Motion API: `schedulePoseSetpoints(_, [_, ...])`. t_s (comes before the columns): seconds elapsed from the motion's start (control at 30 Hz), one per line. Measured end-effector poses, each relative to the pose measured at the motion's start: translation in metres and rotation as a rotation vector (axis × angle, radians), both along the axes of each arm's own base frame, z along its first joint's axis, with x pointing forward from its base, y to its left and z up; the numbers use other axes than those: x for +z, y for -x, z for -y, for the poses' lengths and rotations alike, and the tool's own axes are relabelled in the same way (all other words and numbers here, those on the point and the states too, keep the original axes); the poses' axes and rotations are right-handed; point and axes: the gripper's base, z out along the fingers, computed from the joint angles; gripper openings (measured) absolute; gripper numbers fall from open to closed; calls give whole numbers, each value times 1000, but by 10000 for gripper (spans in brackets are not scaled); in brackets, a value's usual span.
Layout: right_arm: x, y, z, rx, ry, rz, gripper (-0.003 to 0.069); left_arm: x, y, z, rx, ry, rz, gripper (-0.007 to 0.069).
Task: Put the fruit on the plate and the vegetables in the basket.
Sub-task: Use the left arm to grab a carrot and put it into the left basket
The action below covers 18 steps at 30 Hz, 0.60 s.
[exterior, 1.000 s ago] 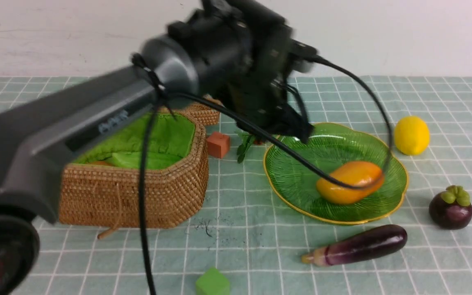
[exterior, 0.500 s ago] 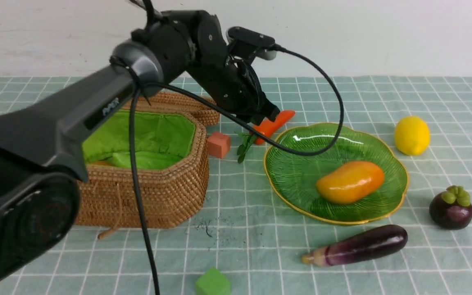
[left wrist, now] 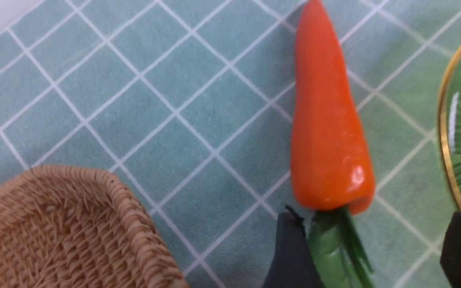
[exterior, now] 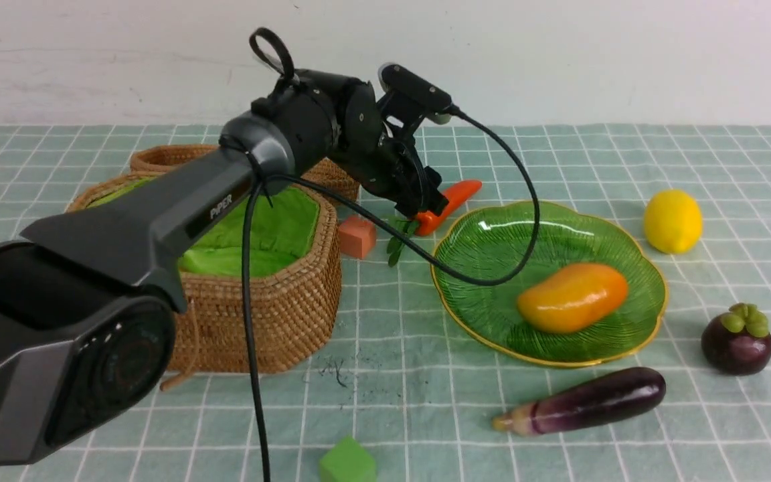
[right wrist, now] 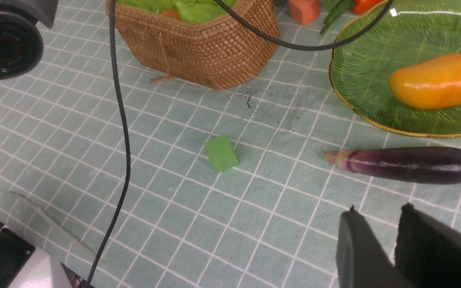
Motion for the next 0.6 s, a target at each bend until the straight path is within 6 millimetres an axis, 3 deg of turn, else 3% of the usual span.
schedulePoseSetpoints(0.6, [-2, 1, 0, 7, 8, -21, 161, -20, -11, 2, -129, 11, 71, 471])
